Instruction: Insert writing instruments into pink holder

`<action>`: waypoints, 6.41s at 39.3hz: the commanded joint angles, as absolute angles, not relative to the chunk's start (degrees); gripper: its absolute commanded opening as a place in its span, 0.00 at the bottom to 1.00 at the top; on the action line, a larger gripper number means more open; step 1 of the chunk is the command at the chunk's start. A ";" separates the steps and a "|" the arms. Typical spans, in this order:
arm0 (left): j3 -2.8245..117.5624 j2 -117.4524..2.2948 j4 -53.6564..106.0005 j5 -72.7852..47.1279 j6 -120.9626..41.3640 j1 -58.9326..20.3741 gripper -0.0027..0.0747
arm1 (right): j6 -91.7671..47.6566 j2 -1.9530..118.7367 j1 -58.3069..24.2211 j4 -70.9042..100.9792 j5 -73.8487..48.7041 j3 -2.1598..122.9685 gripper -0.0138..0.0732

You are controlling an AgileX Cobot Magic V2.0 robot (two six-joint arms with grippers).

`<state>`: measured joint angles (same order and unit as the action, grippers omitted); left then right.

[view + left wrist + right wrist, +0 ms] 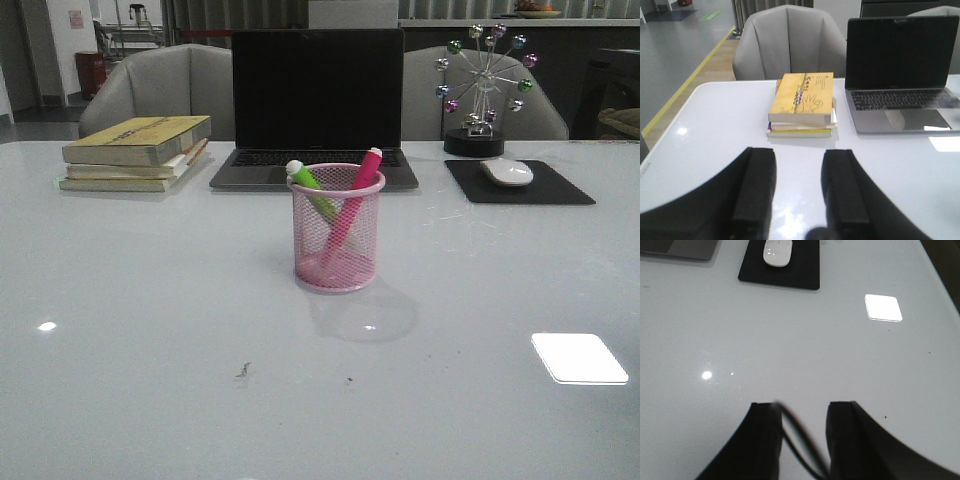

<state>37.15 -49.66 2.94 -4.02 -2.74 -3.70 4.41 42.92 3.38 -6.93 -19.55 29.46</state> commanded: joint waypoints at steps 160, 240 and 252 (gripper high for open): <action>32.10 -43.95 4.22 -1.69 -2.80 -3.46 0.43 | 3.94 3.38 0.24 3.27 -2.14 -0.19 0.19; 32.10 -44.07 4.22 -1.60 -2.80 -3.46 0.15 | 3.94 -1.68 0.24 2.70 -5.37 -1.80 0.19; 32.10 -46.44 4.46 -1.82 -2.80 -3.46 0.15 | 3.94 -1.68 0.24 2.70 -5.37 -1.80 0.19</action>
